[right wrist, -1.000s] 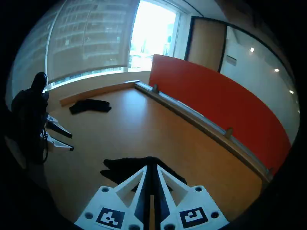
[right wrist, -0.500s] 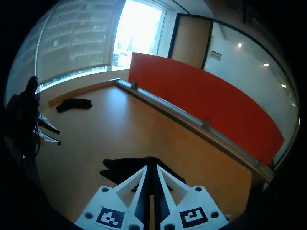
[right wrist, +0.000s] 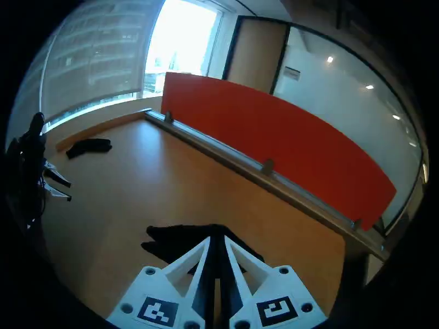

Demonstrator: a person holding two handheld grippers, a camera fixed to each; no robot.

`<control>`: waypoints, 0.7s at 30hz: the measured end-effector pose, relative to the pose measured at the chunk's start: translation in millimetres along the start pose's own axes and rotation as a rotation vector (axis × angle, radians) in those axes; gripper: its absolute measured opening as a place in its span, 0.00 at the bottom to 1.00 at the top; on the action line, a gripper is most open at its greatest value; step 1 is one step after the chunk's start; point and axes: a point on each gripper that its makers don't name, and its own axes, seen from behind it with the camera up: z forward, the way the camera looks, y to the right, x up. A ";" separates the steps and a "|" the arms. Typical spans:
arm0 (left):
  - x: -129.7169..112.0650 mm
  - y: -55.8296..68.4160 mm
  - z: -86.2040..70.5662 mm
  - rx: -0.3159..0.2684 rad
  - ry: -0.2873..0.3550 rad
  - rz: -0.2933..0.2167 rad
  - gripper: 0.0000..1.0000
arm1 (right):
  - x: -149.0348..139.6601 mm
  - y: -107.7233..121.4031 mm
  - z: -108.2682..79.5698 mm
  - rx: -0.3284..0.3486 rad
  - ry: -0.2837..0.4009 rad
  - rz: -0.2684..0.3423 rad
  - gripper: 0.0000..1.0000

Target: Fold towel

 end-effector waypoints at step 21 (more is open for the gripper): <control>1.6 14.6 3.3 0.017 -0.016 0.021 0.92 | -43.4 95.3 -22.2 -0.097 -0.050 0.044 0.03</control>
